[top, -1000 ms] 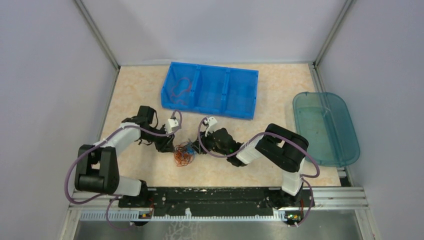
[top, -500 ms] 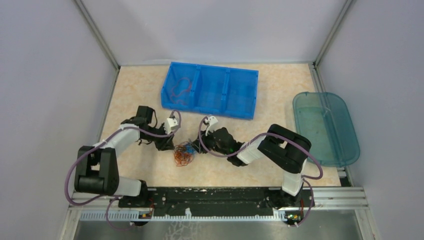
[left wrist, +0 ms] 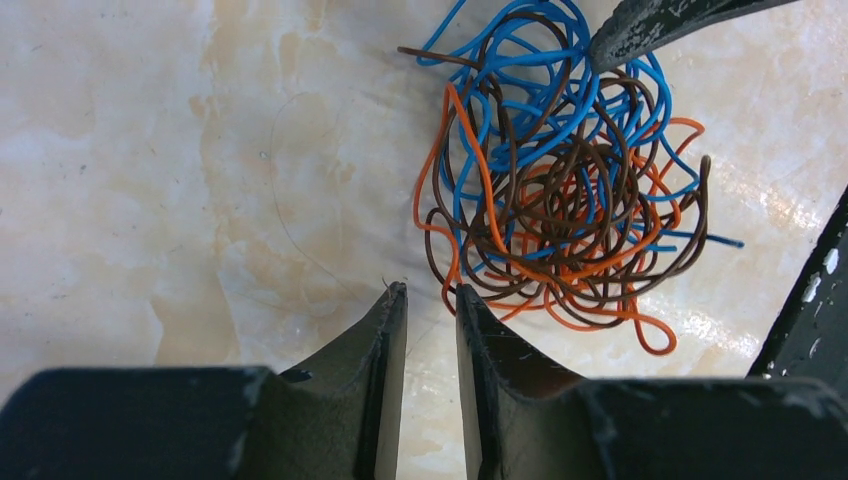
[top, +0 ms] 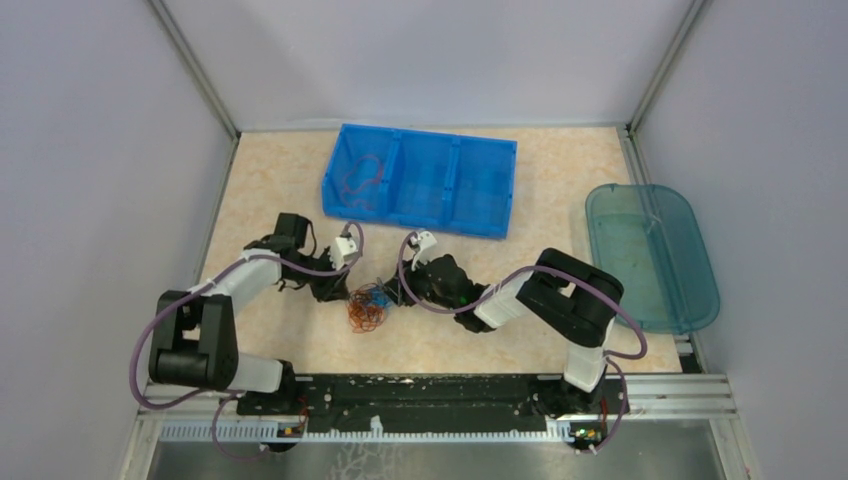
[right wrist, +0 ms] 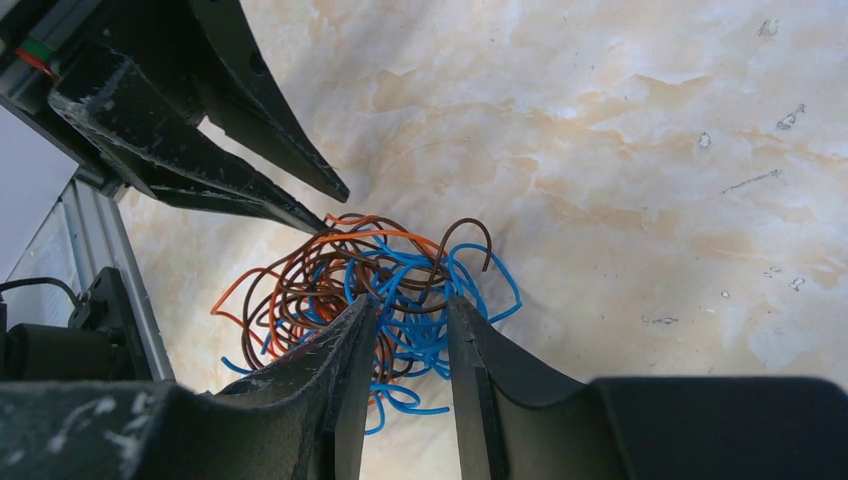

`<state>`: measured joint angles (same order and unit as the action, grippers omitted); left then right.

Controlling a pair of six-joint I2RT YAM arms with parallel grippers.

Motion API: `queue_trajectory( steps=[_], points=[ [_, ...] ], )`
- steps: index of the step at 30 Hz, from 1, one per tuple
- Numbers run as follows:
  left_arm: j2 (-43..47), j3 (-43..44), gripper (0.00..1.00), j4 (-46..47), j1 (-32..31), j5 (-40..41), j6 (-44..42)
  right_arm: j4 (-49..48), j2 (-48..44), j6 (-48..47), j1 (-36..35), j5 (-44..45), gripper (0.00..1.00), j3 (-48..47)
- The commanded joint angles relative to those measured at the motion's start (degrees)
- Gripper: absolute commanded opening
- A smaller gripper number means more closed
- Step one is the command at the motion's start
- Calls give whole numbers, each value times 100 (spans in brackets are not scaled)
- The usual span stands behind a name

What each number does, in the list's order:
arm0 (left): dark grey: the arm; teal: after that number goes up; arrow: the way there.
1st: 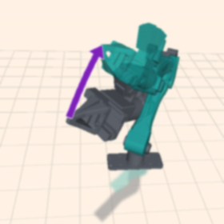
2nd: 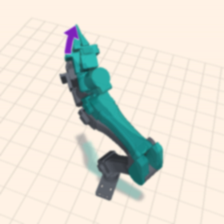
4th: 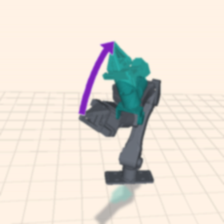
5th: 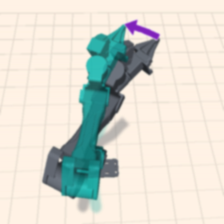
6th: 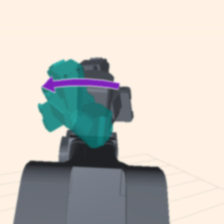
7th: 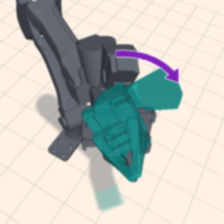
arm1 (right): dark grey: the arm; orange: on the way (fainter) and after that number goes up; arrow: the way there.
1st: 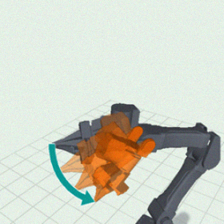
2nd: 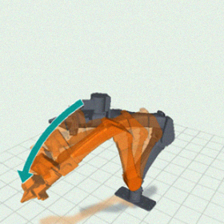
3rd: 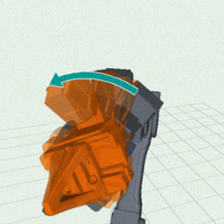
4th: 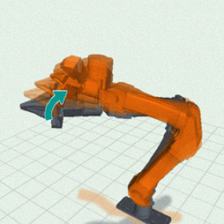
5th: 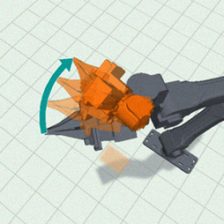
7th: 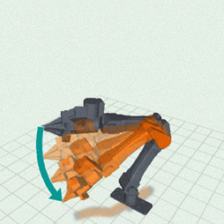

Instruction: Untangle the cables

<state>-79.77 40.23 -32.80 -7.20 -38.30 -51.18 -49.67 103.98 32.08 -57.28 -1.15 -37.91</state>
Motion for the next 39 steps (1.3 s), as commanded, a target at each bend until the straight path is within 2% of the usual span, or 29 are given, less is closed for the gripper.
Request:
queue_trajectory(
  steps=[1,8,12,13,20,26,30,33,39],
  points=[
    [-211,-19,30,320,-263,19,185,-276,-298,97,-39,88,34,-3],
    [-190,-83,17,502,-317,384,136,-305,-442,107,-38,157,33,131],
    [46,-61,1,265,-317,274,99,-362,-416,114,-29,167,33,152],
    [154,-3,0,167,-317,240,100,-379,-398,130,-29,161,34,152],
    [1083,1030,0,-1110,-316,-521,77,-619,-432,152,28,111,34,219],
    [1656,1557,0,-1945,-361,-921,69,-810,-1056,-284,169,57,50,295],
    [1890,1829,0,-2143,-497,-1002,326,-826,-1730,-806,192,-187,64,334],
    [2000,2074,0,-2158,-597,-1115,576,-955,-2073,-1028,188,-481,70,333],
    [2065,2660,0,-2188,-756,-1299,1025,-1191,-2123,-876,182,-1227,72,-9]
  ],
)
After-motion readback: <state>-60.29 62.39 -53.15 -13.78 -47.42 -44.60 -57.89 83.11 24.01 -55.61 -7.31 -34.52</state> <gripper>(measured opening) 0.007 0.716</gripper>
